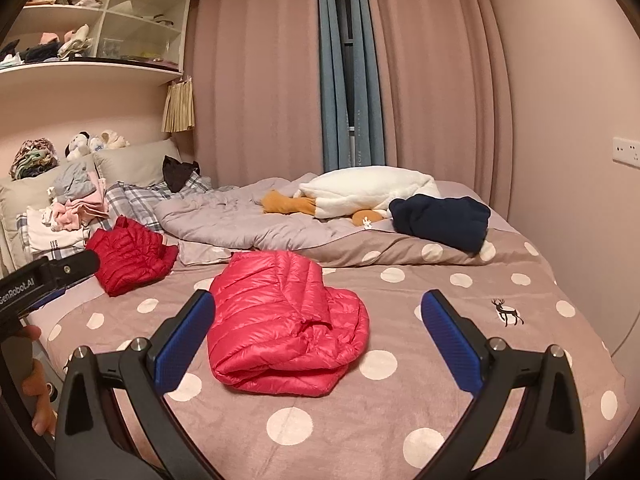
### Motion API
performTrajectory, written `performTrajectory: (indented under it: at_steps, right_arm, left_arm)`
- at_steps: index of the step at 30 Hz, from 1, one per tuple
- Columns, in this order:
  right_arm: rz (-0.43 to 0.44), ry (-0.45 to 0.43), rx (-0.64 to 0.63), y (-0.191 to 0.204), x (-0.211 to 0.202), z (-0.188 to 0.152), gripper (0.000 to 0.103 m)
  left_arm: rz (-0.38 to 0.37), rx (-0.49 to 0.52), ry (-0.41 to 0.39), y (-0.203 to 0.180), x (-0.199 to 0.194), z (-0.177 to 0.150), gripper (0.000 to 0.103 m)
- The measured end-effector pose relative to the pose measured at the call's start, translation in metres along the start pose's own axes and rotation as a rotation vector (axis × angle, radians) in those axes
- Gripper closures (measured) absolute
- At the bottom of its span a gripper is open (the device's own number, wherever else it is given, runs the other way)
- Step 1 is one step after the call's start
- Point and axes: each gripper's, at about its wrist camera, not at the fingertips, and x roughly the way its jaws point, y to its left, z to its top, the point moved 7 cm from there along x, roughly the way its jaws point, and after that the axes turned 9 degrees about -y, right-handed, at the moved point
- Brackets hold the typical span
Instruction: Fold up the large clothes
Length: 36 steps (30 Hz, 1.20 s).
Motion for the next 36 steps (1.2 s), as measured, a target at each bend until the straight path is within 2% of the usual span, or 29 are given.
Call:
performTrajectory:
  at_steps: [3, 15, 18, 32, 36]
  right_arm:
    - [-0.012, 0.002, -0.001, -0.002, 0.002, 0.000, 0.000]
    - [-0.029, -0.015, 0.046, -0.011, 0.001, 0.004, 0.000]
    - [-0.040, -0.016, 0.050, -0.013, 0.002, 0.005, 0.000]
    - [-0.031, 0.003, 0.002, 0.004, 0.011, 0.000, 0.000]
    - [-0.023, 0.014, 0.001, 0.009, 0.014, -0.002, 0.000]
  left_arm:
    - [0.026, 0.012, 0.010, -0.003, 0.003, -0.003, 0.001]
    - [0.016, 0.049, 0.014, -0.014, 0.004, -0.007, 0.001]
    - [0.039, 0.072, 0.004, -0.013, 0.003, -0.006, 0.001]
    - [0.056, 0.015, -0.012, 0.003, 0.005, 0.000, 0.001]
    - [0.068, 0.027, -0.009, 0.004, 0.006, -0.001, 0.001]
